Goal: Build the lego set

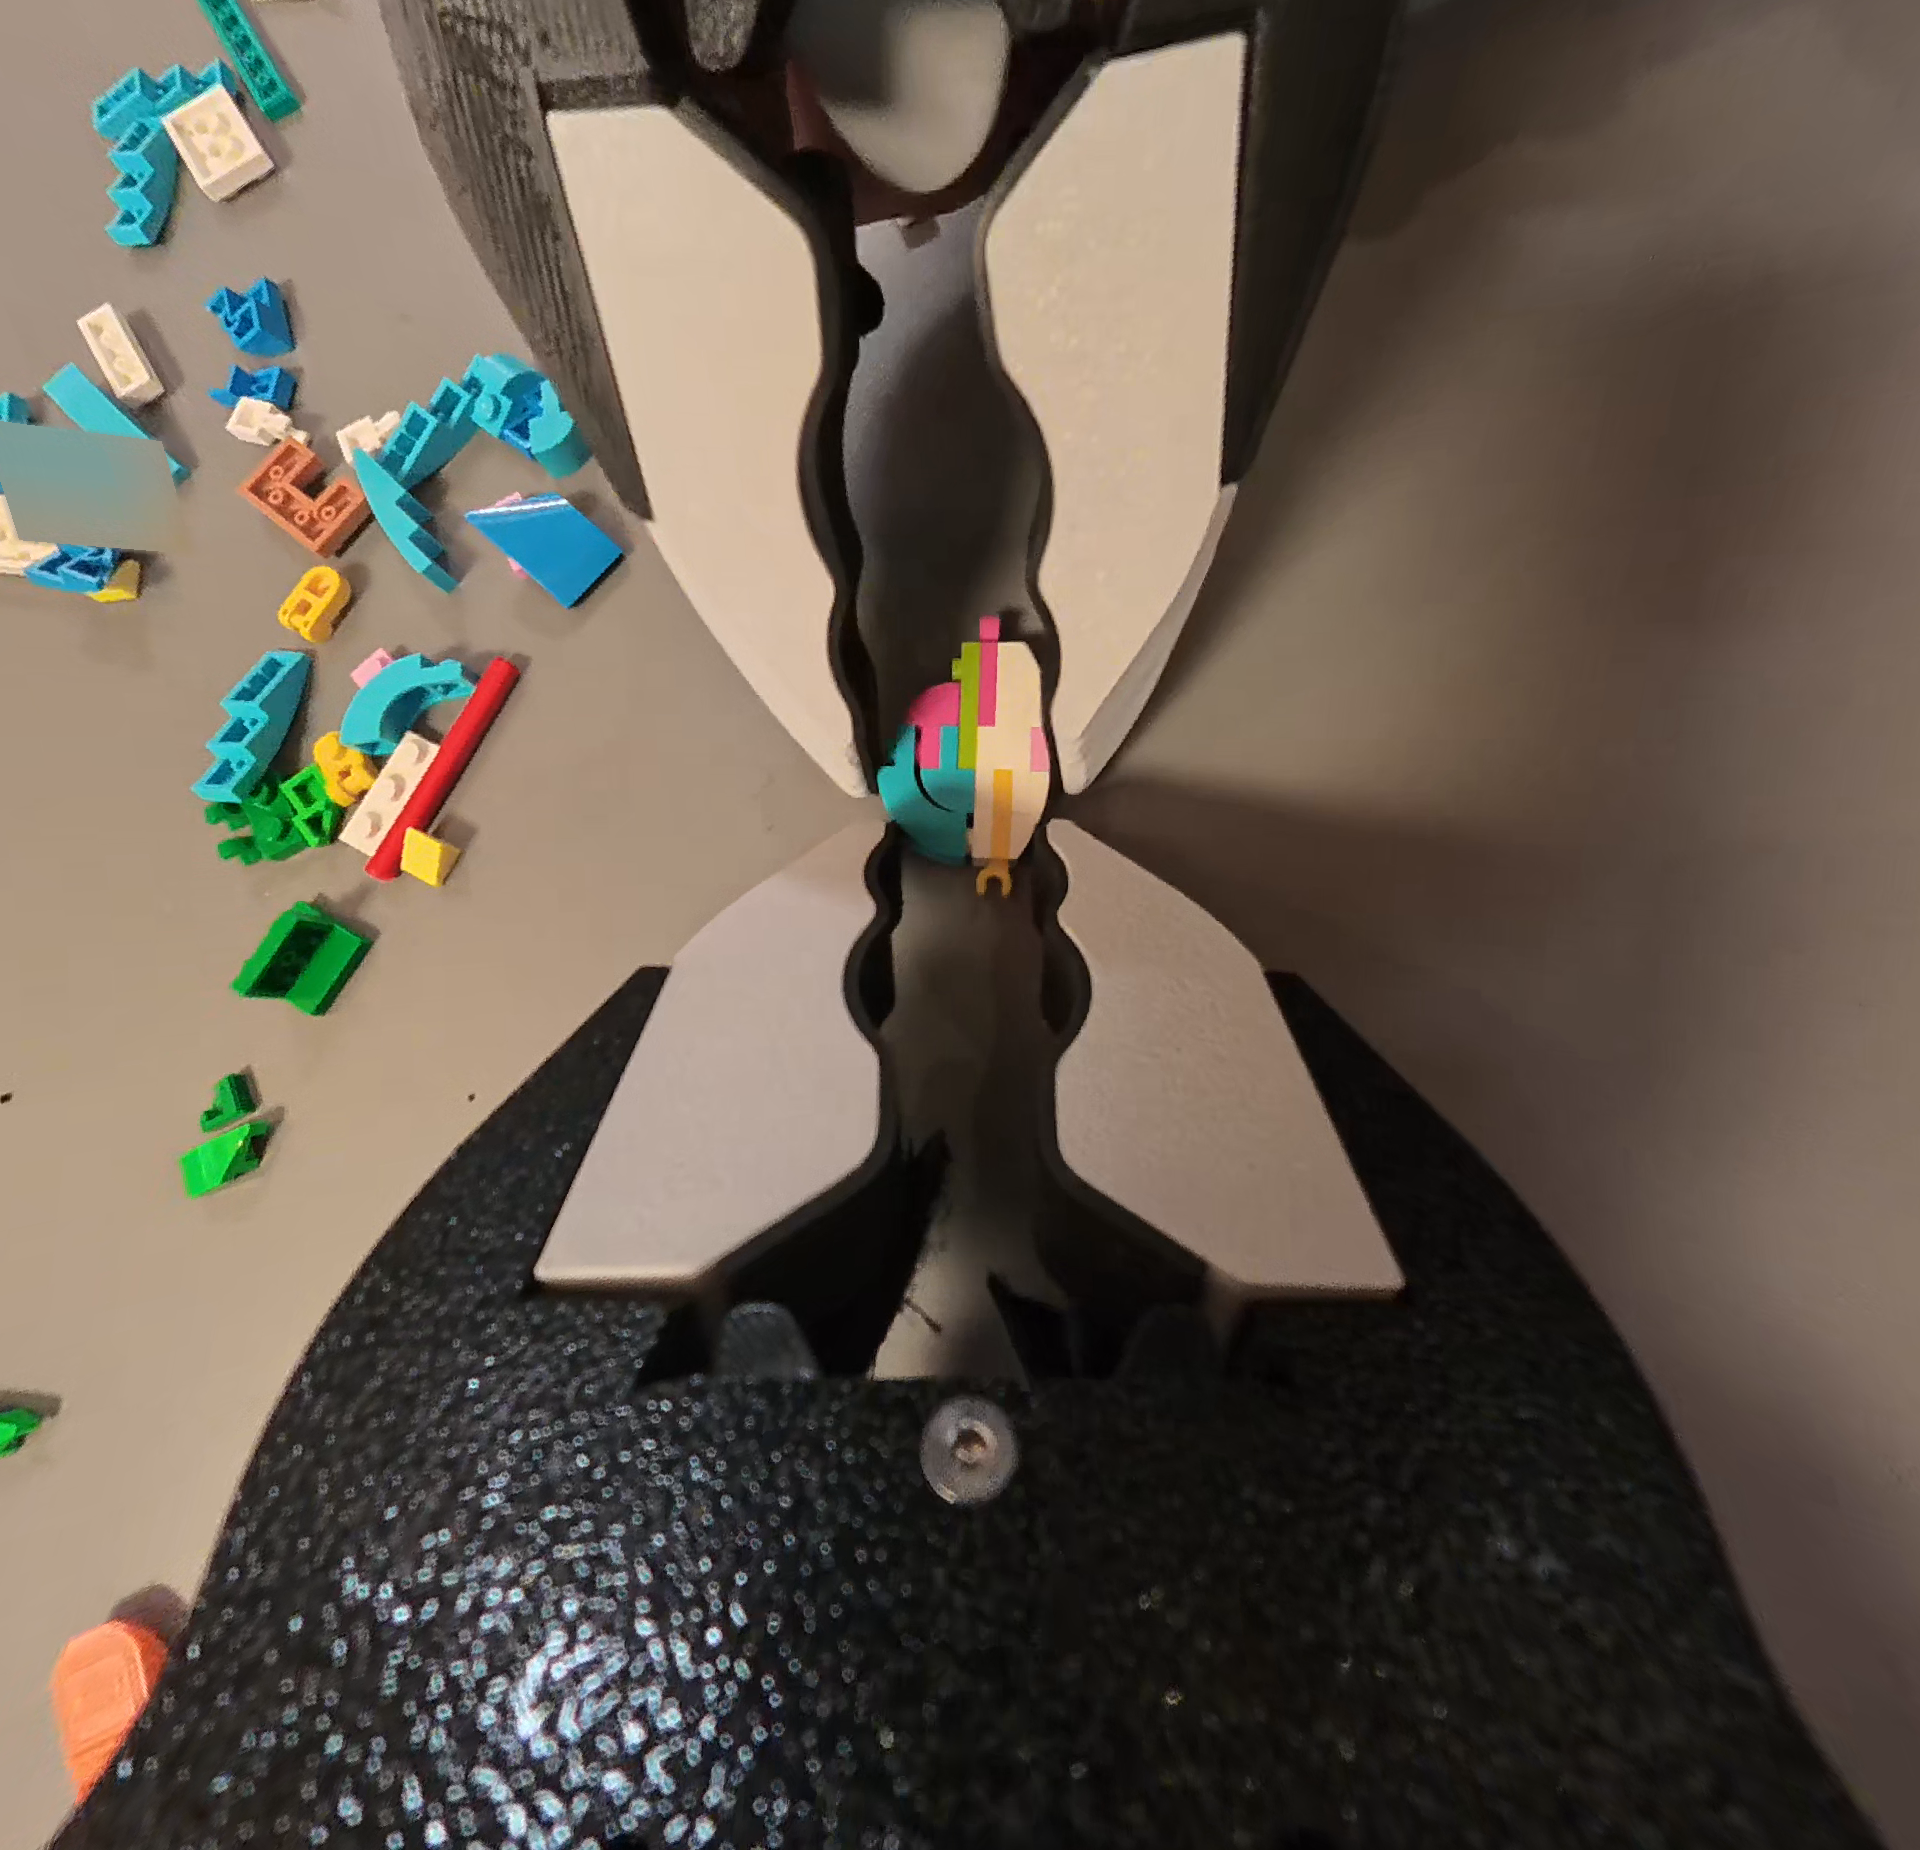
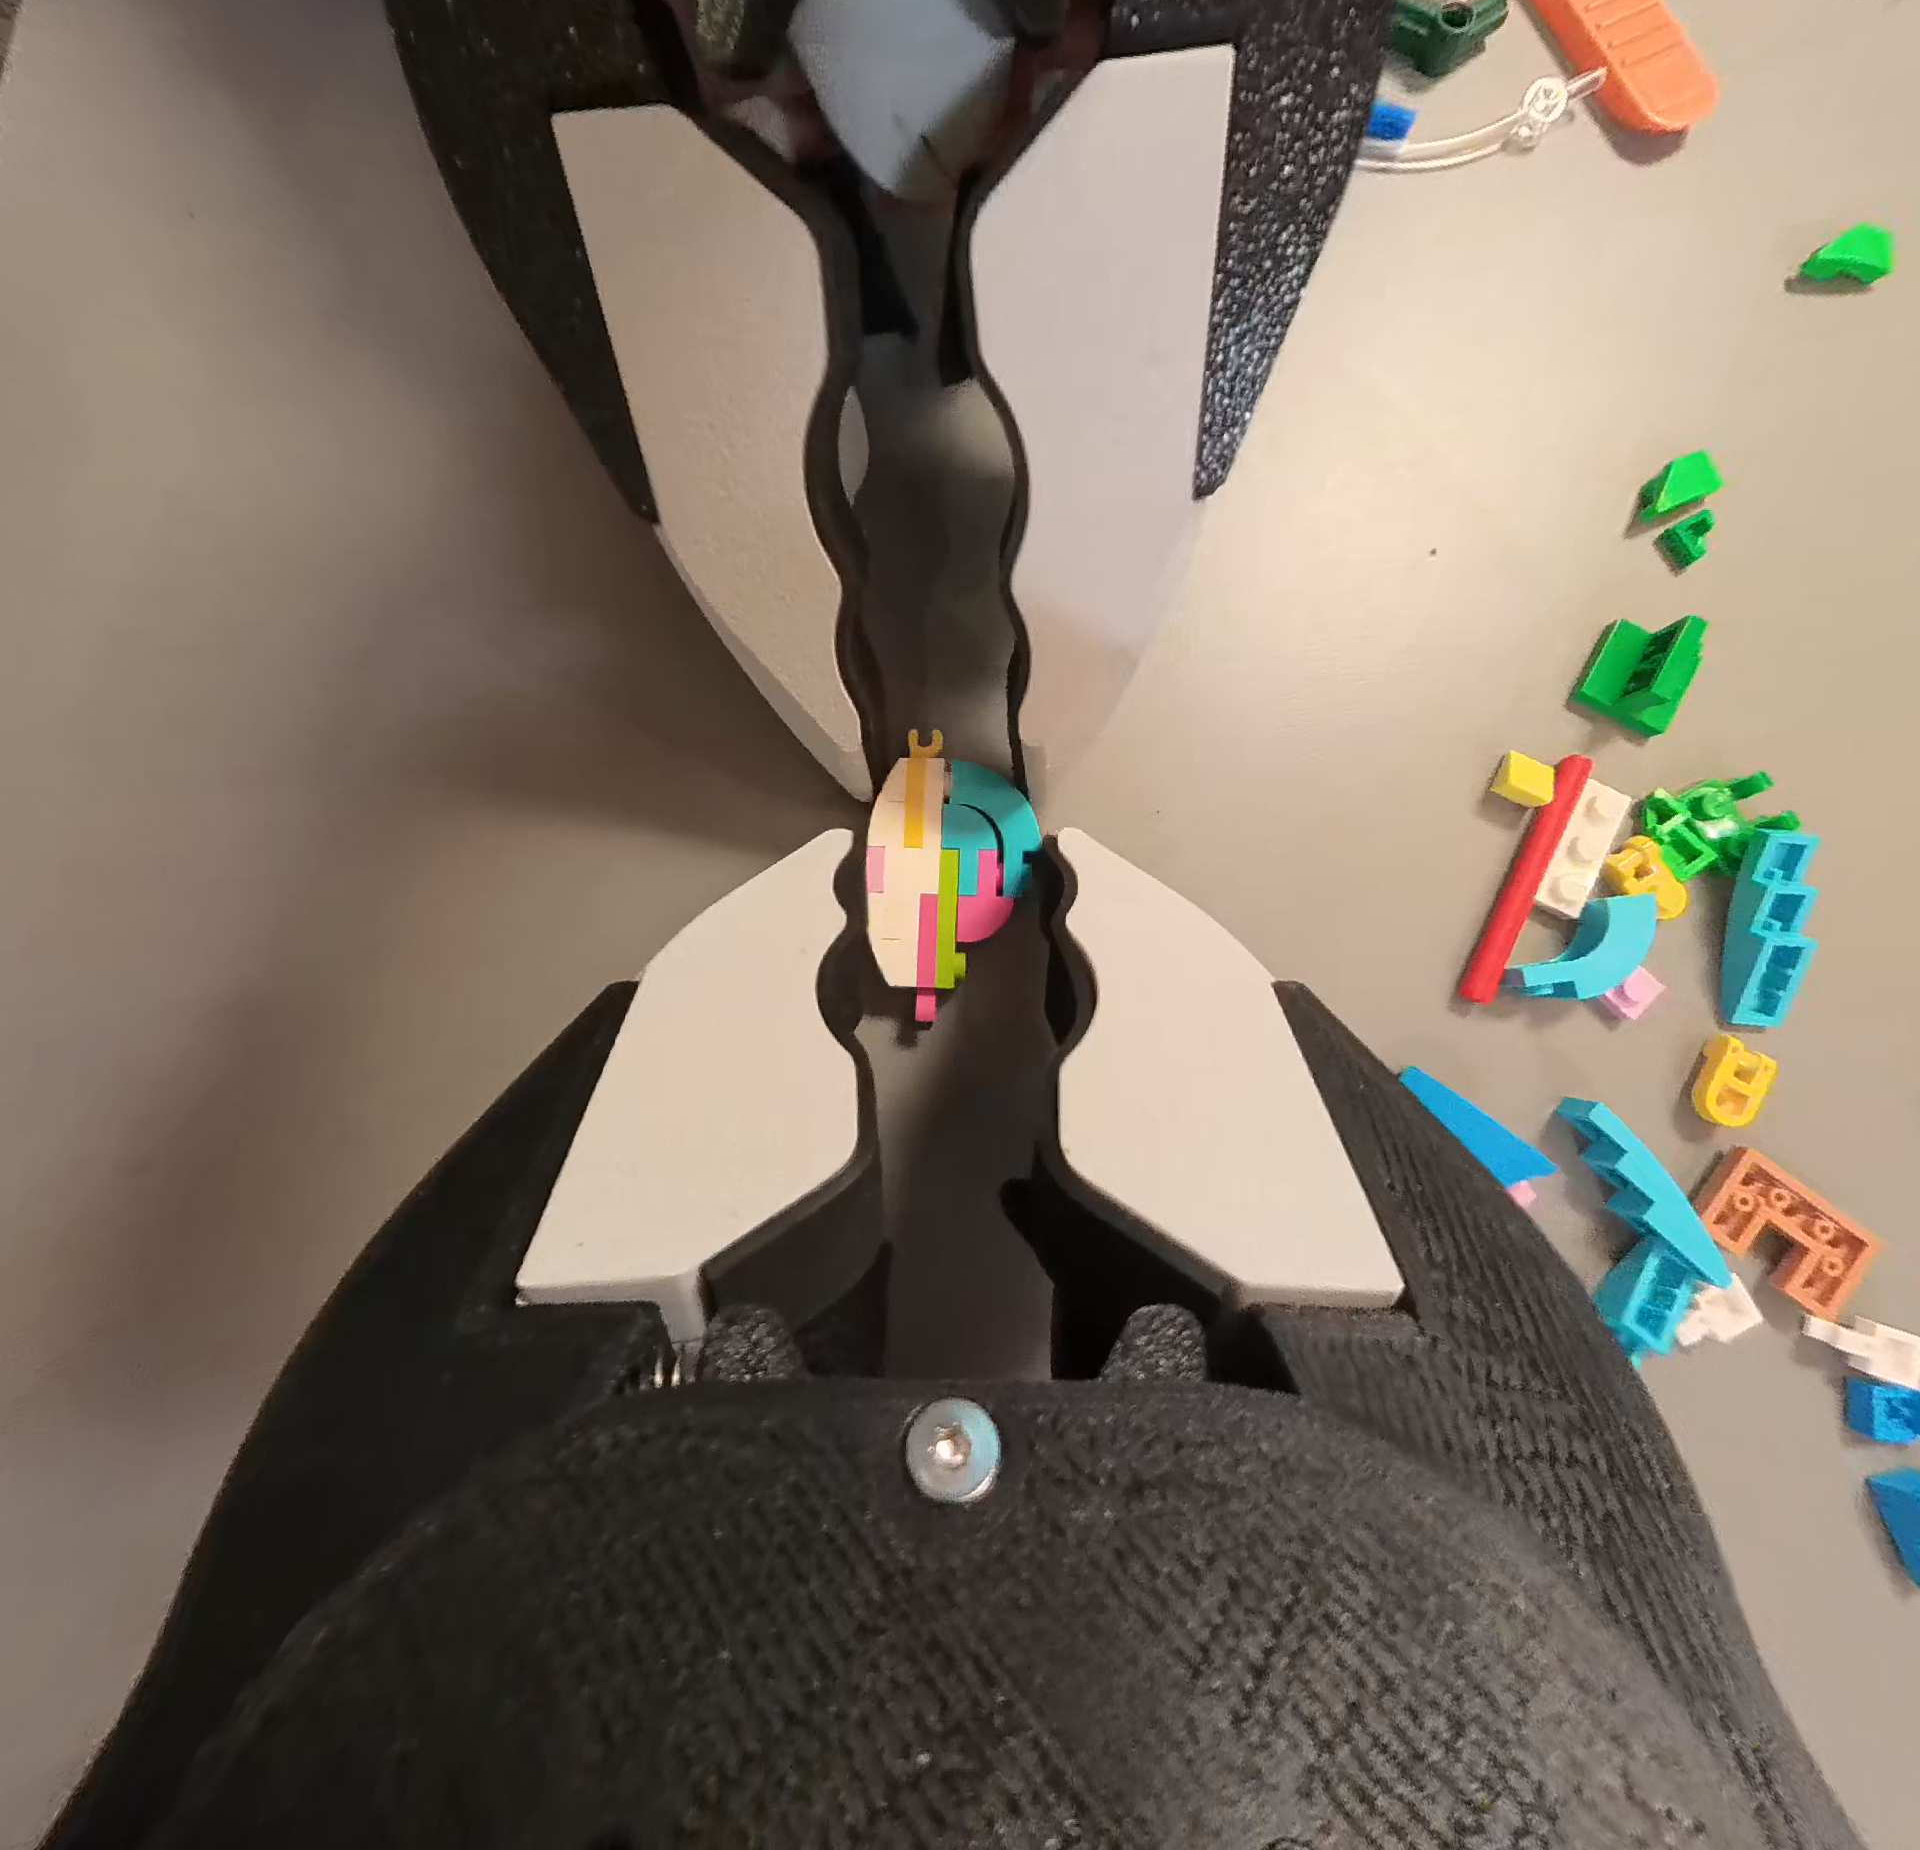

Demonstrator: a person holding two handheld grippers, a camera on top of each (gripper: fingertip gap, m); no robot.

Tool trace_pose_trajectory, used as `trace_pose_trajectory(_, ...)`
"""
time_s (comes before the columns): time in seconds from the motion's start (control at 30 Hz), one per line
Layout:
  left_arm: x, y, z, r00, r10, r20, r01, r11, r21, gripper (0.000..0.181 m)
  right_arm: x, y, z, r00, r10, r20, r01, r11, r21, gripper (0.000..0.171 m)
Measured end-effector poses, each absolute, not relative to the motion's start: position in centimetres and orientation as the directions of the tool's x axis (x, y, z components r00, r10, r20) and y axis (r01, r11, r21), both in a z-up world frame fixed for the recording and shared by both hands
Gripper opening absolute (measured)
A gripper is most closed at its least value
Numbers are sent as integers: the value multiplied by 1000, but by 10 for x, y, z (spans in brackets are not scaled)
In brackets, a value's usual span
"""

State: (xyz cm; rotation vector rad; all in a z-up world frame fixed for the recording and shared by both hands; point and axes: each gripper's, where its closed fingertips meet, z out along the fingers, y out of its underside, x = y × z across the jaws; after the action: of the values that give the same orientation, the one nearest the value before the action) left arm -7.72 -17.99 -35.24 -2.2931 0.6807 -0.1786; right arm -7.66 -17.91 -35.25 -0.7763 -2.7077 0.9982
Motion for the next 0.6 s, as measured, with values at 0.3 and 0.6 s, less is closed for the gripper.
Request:
trace_pose_trajectory(0.3, -84, -180, -346, 882, -470, -20, -341, -608, -717, 42, -78, -177, -346, -853, 496, 164, 274, 693, -667, 30)
trace_pose_trajectory(0.6, -78, -173, -294, 816, -462, -347, -479, -205, -853, 54, -88, -177, -299, -750, 523, 406, 77, 678, -731, 30)
